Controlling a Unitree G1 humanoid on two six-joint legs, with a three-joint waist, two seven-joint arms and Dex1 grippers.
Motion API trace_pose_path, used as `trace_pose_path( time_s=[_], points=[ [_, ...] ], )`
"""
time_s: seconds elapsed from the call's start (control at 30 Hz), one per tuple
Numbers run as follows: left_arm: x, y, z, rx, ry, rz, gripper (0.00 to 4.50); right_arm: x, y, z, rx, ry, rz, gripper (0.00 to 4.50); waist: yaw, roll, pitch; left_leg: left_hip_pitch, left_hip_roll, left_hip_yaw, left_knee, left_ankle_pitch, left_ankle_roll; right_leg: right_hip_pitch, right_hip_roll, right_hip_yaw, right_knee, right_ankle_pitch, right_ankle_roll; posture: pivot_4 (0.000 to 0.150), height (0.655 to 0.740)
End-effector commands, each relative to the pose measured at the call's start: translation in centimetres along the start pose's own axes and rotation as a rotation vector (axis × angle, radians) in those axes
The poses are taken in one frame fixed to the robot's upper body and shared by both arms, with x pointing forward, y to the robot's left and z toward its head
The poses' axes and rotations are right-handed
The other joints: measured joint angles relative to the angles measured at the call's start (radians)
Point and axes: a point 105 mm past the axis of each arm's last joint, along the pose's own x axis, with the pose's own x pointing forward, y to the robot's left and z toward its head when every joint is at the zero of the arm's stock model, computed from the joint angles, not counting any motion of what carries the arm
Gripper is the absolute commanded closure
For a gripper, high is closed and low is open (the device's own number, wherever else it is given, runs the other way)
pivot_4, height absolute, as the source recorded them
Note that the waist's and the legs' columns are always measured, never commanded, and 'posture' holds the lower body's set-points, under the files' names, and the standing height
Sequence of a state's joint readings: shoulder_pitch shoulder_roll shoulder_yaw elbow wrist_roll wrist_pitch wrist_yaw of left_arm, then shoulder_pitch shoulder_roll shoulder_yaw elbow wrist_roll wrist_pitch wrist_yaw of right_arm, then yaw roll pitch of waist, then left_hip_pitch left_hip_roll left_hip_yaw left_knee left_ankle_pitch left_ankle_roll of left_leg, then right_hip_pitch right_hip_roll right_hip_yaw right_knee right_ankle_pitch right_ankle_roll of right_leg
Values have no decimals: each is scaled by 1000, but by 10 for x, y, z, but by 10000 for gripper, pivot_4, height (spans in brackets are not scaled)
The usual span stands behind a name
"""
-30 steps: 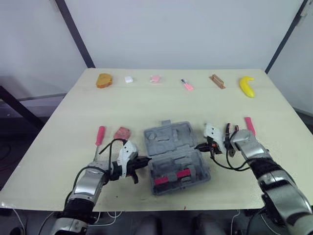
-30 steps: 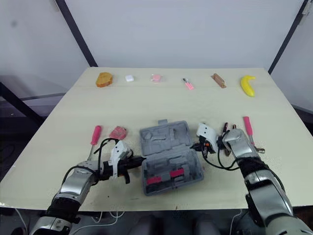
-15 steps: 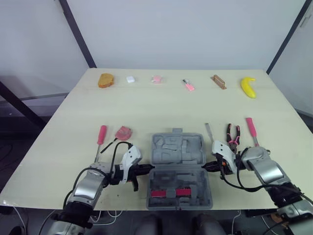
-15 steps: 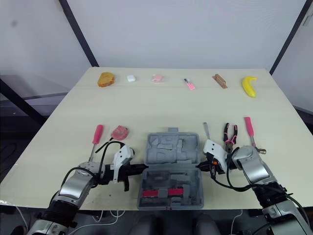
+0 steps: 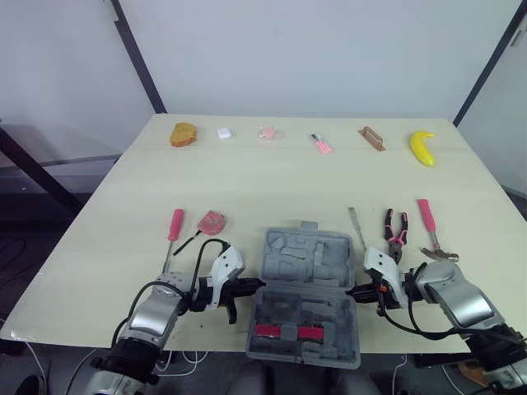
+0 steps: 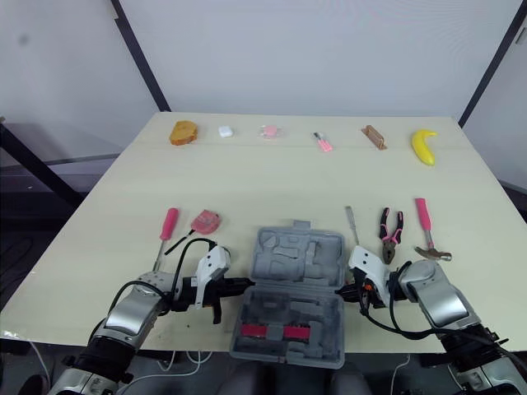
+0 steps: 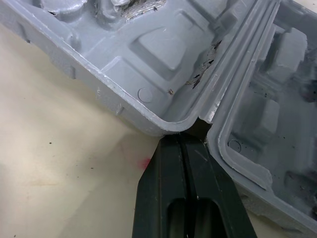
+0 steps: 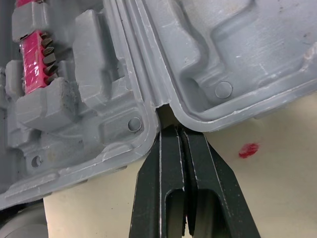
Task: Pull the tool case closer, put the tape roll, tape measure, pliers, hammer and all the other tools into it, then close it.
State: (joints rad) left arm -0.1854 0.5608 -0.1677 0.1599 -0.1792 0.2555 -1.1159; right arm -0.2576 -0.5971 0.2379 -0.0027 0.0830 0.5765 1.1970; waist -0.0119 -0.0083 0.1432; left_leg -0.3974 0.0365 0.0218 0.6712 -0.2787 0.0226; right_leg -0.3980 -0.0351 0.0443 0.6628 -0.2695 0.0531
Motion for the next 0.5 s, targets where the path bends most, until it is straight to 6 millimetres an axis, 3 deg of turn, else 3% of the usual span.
trace_pose_path(
  time_s=[0.03,0.5],
  points=[
    [9,-19,-7,-1,25,-88,45000,1,3,10,-40,-37,7,44393,0,0,0,0,0,0,0,0,0,0,0,0,0,0,0,1500,7400],
    [1,-20,-13,-11,47,-83,45000,9,10,9,-32,-43,36,44393,-2,0,0,0,0,0,0,0,0,0,1,0,0,0,0,1500,7400]
  ],
)
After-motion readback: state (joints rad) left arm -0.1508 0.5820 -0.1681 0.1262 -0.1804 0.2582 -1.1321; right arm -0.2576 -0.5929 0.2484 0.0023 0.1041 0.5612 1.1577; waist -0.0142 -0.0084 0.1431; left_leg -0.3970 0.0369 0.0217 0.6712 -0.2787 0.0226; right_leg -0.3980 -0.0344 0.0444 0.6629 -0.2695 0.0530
